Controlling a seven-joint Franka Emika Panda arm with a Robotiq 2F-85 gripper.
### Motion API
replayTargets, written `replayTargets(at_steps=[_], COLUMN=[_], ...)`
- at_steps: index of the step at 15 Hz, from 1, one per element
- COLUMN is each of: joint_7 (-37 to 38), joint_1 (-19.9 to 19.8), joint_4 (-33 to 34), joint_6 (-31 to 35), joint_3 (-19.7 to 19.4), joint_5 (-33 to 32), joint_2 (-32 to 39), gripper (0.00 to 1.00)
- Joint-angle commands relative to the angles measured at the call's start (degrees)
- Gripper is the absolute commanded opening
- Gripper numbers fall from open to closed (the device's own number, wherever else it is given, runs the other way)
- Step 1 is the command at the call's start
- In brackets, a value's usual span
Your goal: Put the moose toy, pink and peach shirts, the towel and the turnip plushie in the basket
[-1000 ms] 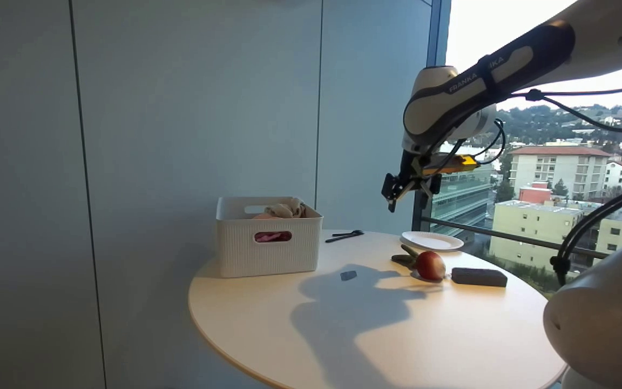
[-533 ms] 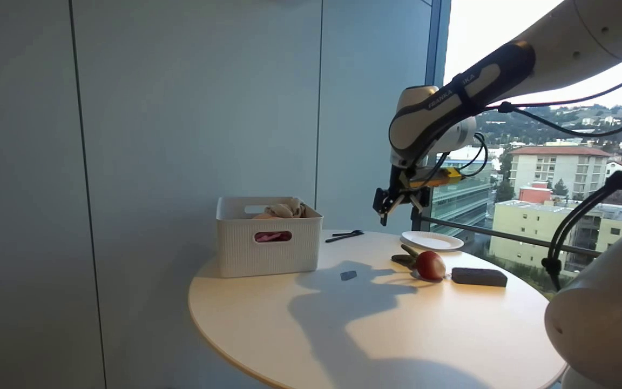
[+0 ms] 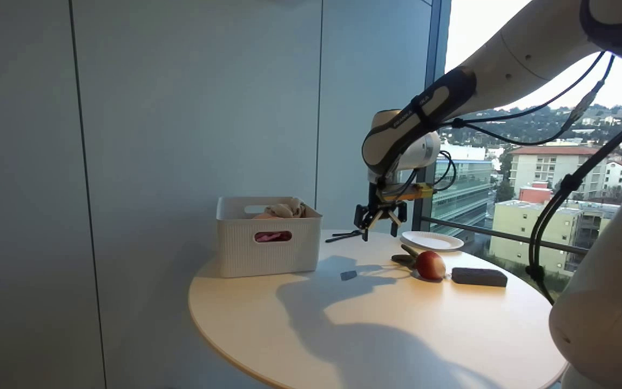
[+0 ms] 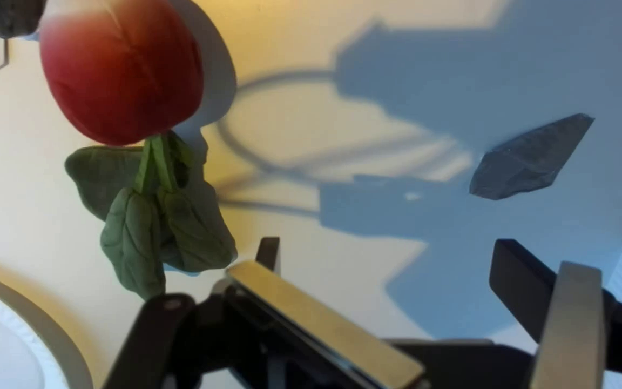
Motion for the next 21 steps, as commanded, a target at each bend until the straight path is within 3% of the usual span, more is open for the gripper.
replayTargets(at_steps=[1, 6, 14, 15, 17, 21], joint_7=[2.5, 4.1, 13.9, 13.7, 13.3, 13.9], joint_1=[-0.5, -0.5, -0.1, 0.1, 0.2, 0.1], joint_4=[5.0, 8.3, 13.4, 14.8, 16.1, 18.7], joint_6=[-0.1, 0.4, 3.6, 3.1, 4.0, 3.5], joint_3=[-0.7, -2.7, -5.6, -5.8, -6.0, -6.5], joint_5=[-2.5, -4.8, -15.9, -15.1, -14.7, -13.6], joint_2=[5.4, 10.6, 16.0, 16.5, 16.9, 18.5], gripper=[1.0, 1.0, 1.0, 0.75, 0.66, 0.33])
